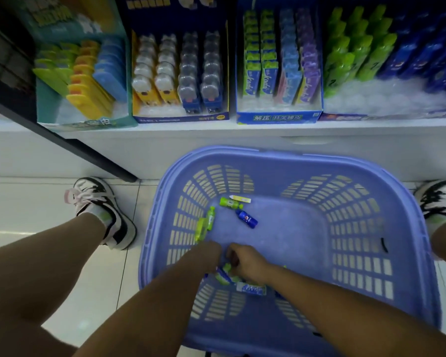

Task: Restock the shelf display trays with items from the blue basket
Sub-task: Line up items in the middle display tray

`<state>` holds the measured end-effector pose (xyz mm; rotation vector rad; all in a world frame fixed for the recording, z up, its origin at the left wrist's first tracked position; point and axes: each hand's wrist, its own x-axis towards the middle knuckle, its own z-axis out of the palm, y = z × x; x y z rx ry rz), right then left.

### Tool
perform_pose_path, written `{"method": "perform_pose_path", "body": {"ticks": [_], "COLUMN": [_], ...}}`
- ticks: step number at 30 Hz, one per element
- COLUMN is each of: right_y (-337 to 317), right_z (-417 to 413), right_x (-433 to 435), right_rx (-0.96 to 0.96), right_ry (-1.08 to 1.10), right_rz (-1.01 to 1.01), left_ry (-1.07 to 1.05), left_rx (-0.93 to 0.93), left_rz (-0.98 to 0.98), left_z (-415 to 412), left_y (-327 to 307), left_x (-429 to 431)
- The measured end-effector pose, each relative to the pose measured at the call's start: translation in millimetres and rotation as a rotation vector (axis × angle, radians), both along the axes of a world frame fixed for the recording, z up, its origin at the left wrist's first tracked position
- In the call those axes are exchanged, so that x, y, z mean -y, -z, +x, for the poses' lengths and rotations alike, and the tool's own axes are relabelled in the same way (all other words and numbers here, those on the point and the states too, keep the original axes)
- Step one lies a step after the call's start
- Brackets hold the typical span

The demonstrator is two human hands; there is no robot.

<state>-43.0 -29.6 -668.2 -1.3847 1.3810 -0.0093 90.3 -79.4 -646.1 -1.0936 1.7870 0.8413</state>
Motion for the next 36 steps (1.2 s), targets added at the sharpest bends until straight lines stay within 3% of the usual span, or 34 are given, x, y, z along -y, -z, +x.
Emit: {"method": "perform_pose_path", "body": {"ticks": [2, 4, 9, 15, 19, 24, 27, 32, 36], "right_y": [-10, -22, -78, -161, -210, -248, -260, -276, -285], "right_z": [-4, -13, -39, -63, -69, -57, -56, -72, -83], "right_x": [16, 37, 76, 99, 97, 94, 97, 115, 135], "right_rx": [-0.027, -0.023, 0.006, 0.356, 0.597, 0.760, 0.650, 0.230, 0.027], "right_ry": [-0.056, -0.081, -0.104, 0.124, 0.259, 0.408, 0.427, 0.620, 0.515], "right_rz": [0.049, 0.141, 0.185, 0.133, 0.133, -0.086, -0.256, -0.655, -0.934], "left_ry": [0.054, -0.044, -0.460, -0.790, -0.865, -0.975, -1.019, -1.200, -1.176], "left_rx": [-0.059, -0.136, -0.365, -0.597, -0.706, -0.783, -0.849, -0.991, -0.997], "left_rz": [0.006, -0.021, -0.065, 0.013, 0.095, 0.032, 0.008, 0.104, 0.185], "left_z": [-1, -3, -7, -5, 7, 24, 33, 26, 9], "left_y": [-7, -22, -75, -162, -226, -286, -301, -299, -292], "left_x": [11, 21, 51, 82, 87, 85, 88, 92, 97]}}
